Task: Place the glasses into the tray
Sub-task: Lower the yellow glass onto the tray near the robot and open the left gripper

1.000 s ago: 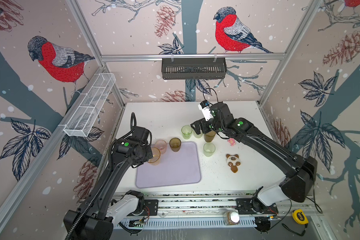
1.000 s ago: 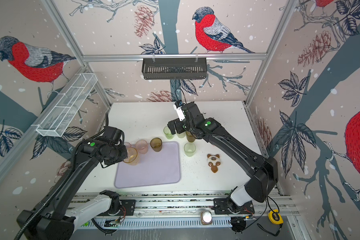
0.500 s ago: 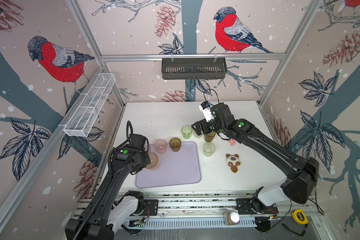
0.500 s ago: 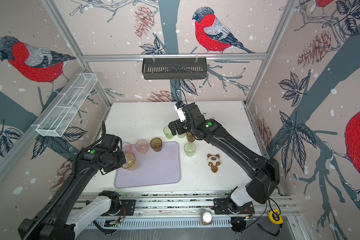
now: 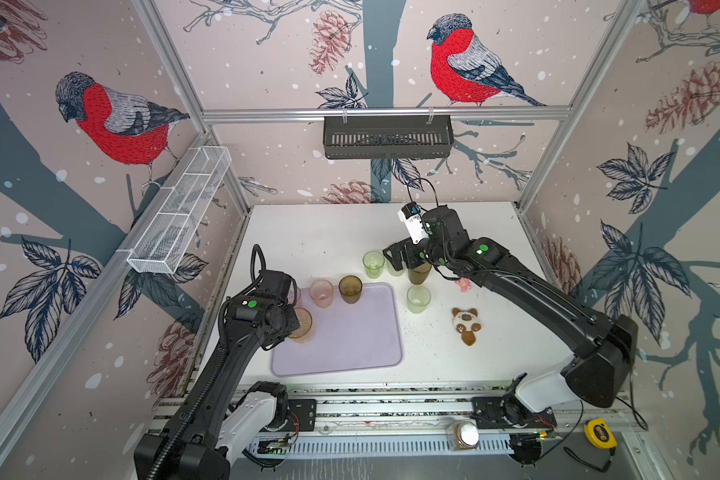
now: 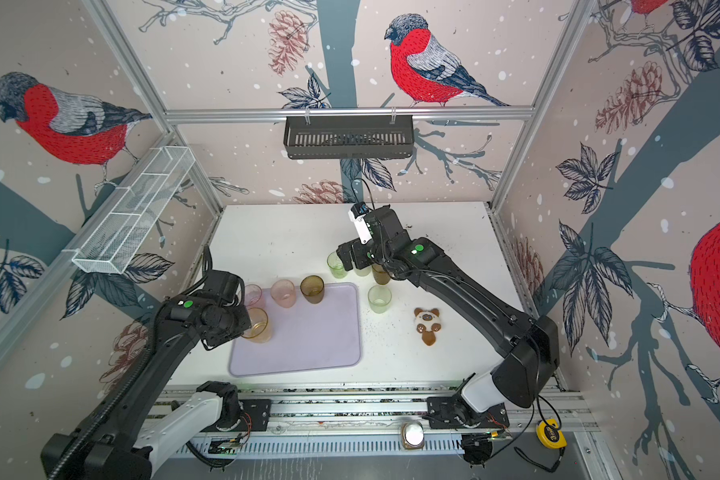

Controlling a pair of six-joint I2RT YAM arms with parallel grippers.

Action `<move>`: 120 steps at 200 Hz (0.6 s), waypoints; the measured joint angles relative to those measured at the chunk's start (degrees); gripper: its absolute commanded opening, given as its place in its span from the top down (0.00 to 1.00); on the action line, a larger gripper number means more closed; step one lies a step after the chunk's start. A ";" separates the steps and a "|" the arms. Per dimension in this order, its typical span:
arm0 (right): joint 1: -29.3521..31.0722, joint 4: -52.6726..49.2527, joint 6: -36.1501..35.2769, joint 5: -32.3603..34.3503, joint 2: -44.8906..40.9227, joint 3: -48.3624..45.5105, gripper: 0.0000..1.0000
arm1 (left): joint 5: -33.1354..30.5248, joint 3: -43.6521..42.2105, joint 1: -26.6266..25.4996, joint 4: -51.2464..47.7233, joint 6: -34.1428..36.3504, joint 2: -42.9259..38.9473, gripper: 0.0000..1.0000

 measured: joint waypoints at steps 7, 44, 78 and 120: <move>-0.15 0.00 -0.07 0.00 0.00 -0.02 0.00 | -0.17 -0.11 0.09 0.09 -0.44 0.11 1.00; -0.96 0.28 -0.42 -0.42 -0.02 -0.61 0.00 | -0.35 -1.25 0.13 0.22 -4.26 -0.04 1.00; -2.27 1.73 -1.18 -1.40 -0.87 -2.54 0.00 | -0.57 -2.16 0.15 0.17 -7.87 -0.44 1.00; -4.87 2.99 -1.38 -3.69 -1.97 -4.87 0.00 | -1.40 -3.32 0.42 0.44 -12.31 0.04 1.00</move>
